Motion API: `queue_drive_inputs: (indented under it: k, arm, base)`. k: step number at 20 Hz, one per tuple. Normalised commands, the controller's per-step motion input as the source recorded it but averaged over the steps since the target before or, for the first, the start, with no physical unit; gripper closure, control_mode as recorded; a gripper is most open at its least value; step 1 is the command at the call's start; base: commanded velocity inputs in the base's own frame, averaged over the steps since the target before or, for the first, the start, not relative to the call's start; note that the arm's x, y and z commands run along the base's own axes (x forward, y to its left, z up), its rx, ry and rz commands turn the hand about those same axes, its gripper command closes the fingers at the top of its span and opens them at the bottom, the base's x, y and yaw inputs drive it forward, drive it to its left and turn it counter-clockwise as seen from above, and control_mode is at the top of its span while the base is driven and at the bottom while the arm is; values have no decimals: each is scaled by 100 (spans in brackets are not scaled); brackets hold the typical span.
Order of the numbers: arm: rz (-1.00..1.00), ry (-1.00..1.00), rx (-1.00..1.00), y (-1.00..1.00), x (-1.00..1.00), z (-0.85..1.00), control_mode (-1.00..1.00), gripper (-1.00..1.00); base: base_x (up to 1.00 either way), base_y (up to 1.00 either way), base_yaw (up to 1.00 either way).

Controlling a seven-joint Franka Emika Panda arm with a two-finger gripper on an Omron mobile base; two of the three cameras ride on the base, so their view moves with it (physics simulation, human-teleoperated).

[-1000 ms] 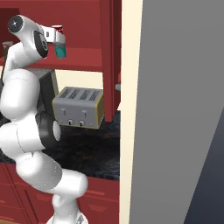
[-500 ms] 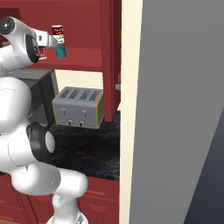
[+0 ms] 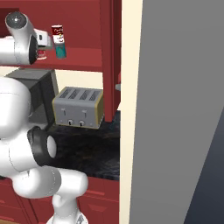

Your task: Stack two cans on top of the other two cans in the cabinet.

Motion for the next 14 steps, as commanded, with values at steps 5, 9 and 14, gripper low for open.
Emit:
queue_drive_inputs:
  k: [5,9,14]
  arm:
    - [6,1,5,19,-2,-18,-100,-100]
    - [-1,0,0,25,15,-22,-100,-100]
    - [0,0,0,26,26,-20,-100,-100]
  base:
    - [0,0,0]
    - [0,0,0]
    - [0,0,0]
